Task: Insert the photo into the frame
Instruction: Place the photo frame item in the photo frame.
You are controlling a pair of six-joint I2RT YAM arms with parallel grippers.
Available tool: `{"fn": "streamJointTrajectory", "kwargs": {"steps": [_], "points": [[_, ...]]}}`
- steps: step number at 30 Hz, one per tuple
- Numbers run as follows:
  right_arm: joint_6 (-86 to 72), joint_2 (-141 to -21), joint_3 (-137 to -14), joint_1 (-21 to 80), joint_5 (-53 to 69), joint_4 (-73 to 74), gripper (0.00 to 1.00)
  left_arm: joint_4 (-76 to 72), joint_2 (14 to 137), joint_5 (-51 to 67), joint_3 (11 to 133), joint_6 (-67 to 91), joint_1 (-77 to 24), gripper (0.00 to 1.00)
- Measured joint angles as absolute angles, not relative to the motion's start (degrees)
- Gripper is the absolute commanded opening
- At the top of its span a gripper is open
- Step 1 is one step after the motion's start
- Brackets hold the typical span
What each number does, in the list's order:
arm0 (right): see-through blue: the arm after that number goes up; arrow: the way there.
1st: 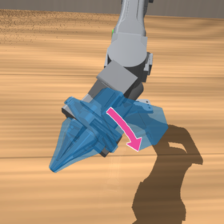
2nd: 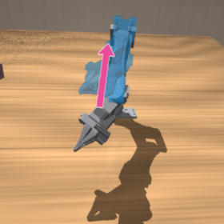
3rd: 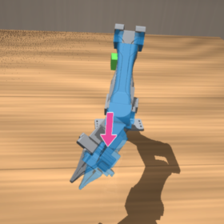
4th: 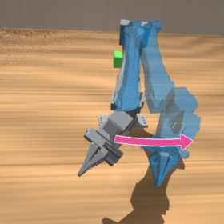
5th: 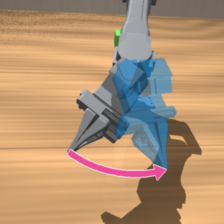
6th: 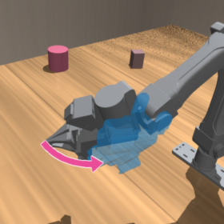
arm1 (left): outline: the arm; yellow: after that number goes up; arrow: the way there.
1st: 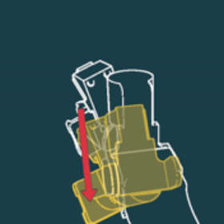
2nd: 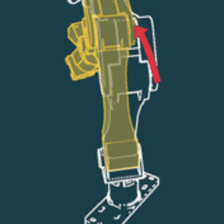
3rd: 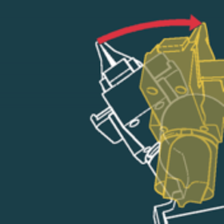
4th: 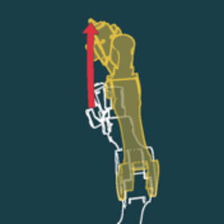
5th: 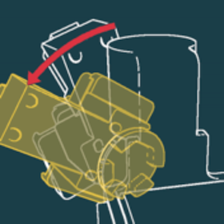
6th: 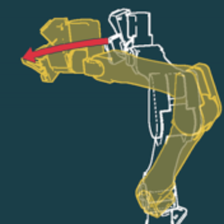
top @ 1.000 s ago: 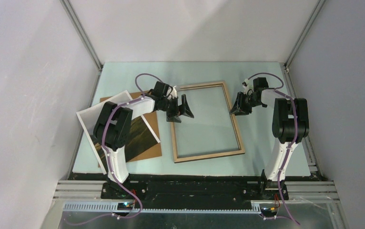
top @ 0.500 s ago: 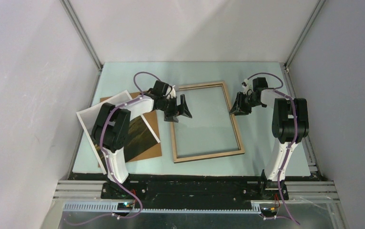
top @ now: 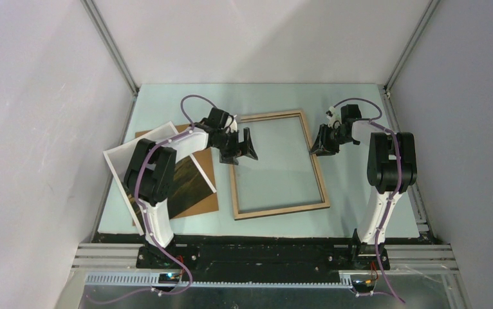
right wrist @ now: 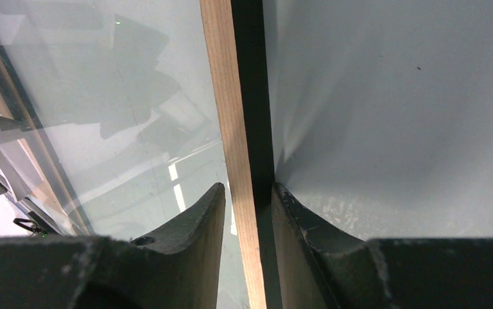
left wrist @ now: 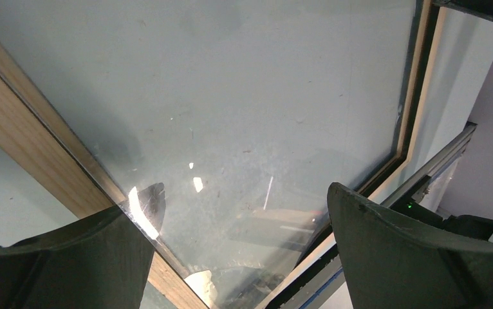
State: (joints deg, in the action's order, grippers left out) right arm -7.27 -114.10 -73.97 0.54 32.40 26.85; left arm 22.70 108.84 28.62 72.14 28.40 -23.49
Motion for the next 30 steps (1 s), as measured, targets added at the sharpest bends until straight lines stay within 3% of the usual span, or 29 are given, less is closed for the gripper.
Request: {"fn": "streamJointTrajectory", "kwargs": {"steps": [30], "points": [[-7.2,-114.1,-74.3,0.8,31.7,27.4,0.37,27.5,106.7,20.3,73.6,26.4,-24.0,1.00]]}}
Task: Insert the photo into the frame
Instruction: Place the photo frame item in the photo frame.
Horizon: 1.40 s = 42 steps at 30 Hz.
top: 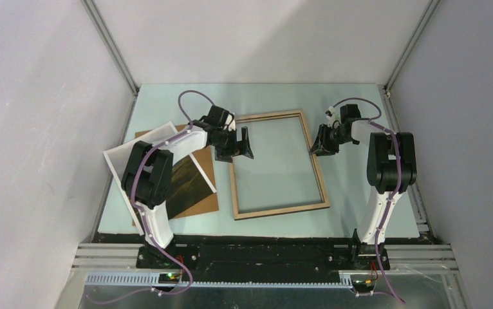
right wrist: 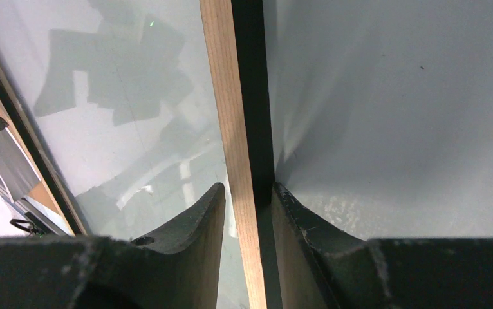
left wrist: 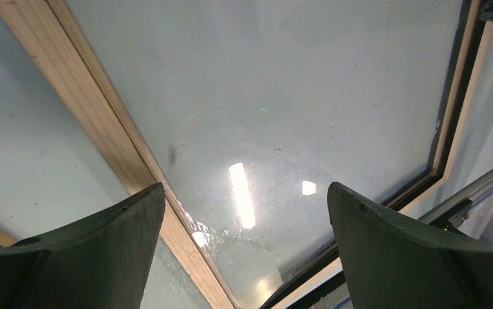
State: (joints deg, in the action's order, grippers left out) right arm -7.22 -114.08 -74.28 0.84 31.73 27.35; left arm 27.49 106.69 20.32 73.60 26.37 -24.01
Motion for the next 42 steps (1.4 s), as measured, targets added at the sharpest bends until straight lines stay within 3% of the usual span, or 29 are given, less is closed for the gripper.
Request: {"fn": "streamJointTrajectory", "kwargs": {"steps": [22,36,42], "points": [[-6.9,-113.5,-74.5,2.3,28.5,27.9,0.36,28.2,102.8,15.2,73.7,24.8,-24.0,1.00],[-7.3,-113.5,-76.2,3.4,22.7,29.8,0.07,28.9,100.1,13.0,75.6,22.9,-24.0,1.00],[-8.2,-113.1,-76.0,0.9,21.8,29.7,0.03,30.0,100.1,12.3,77.7,21.9,-22.2,1.00]]}}
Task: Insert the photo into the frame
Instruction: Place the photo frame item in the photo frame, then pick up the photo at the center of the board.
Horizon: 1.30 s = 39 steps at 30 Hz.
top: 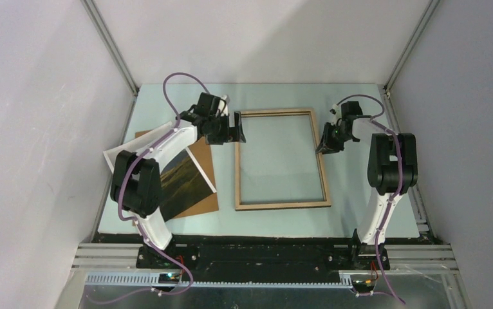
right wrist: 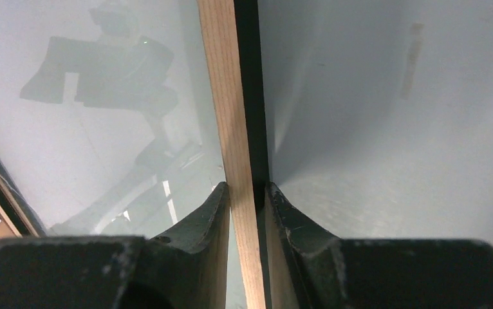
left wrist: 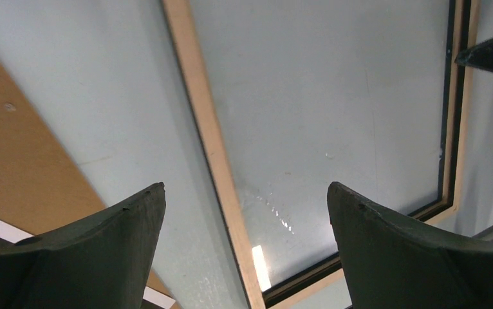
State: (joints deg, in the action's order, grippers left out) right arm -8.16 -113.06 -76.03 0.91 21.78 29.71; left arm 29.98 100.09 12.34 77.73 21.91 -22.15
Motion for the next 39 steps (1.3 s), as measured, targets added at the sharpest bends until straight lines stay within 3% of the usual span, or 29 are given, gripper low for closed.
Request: {"fn": "streamJointTrajectory", "kwargs": {"steps": [19,35,39], "points": [[-3.5,-108.8,-71.1,-3.5,20.1,30.2,0.00,32.6,99.8,12.1,79.0,14.3,-15.4,1.00],[2.5,-108.5,-71.1,-3.5,20.4,30.9,0.00,35.3,93.5,8.0,72.5,7.0,-7.9,1.00],[3.5,-108.5,-71.2,-3.5,20.4,31.1,0.06,35.9,92.4,6.7,70.3,5.7,-4.8,1.00]]}}
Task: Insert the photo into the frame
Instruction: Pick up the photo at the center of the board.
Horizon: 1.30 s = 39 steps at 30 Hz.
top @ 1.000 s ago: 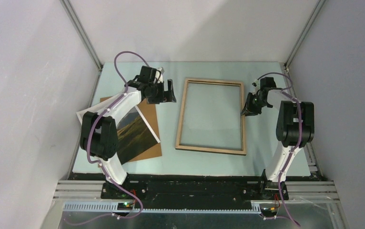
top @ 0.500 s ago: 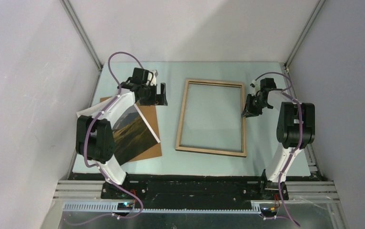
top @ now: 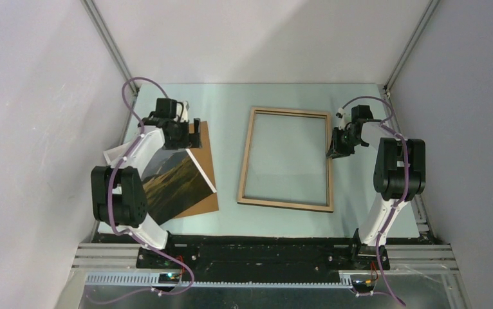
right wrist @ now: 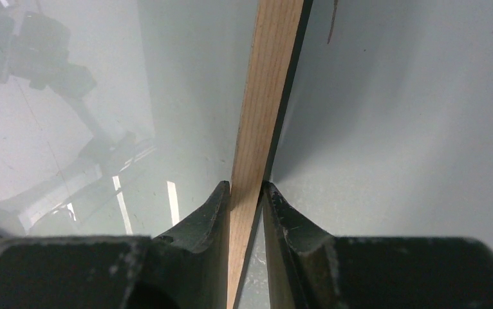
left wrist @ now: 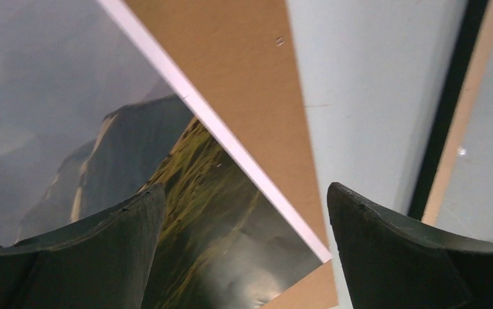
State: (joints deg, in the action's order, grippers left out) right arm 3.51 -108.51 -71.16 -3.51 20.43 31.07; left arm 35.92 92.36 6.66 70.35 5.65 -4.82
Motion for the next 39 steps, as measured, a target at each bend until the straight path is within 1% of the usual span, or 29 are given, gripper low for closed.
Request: {"fn": "streamJointTrajectory", "kwargs": {"steps": [1,2,4,5,6,7,8,12,16,21,26,32,39], "points": [[3.7,-108.5,-71.2,-3.5,20.4,31.1,0.13,36.1,91.8,6.1,69.6,5.2,-4.0,1.00],[3.9,-108.5,-71.2,-3.5,20.4,31.1,0.17,36.2,91.2,5.8,68.9,4.8,-3.3,1.00],[4.3,-108.5,-71.3,-3.4,20.4,31.2,0.35,36.6,90.0,5.0,67.4,3.9,-1.8,1.00],[4.5,-108.4,-71.3,-3.2,20.4,31.3,0.41,36.8,89.4,4.6,66.7,3.4,-0.9,1.00],[4.8,-108.4,-71.3,-3.1,20.4,31.4,0.50,36.8,88.7,4.4,65.9,2.9,0.1,1.00],[5.1,-108.2,-71.3,-3.0,20.4,31.6,0.54,36.9,88.1,4.0,65.2,2.6,1.3,1.00],[5.6,-107.7,-71.3,-2.9,20.4,31.7,0.60,37.0,87.3,3.7,64.3,2.2,2.7,1.00],[6.1,-104.9,-71.9,-1.1,20.2,32.0,0.69,37.3,85.3,2.7,61.6,0.4,8.2,1.00],[6.1,-101.6,-74.2,2.8,19.3,31.7,0.73,37.4,83.0,1.8,58.7,-1.5,13.3,1.00],[6.1,-99.0,-77.8,9.7,17.8,31.0,0.74,37.6,80.9,1.4,56.4,-3.9,20.0,0.99],[6.1,-99.8,-83.4,18.1,16.5,31.6,0.74,37.8,79.6,1.5,55.2,-6.7,27.2,0.99],[6.1,-107.7,-96.3,28.9,15.9,32.5,0.74,38.0,79.5,1.3,55.2,-9.5,32.1,1.00],[5.7,-121.9,-111.7,38.9,16.2,35.1,0.74,38.5,80.4,1.3,55.2,-11.8,36.7,0.99]]}}
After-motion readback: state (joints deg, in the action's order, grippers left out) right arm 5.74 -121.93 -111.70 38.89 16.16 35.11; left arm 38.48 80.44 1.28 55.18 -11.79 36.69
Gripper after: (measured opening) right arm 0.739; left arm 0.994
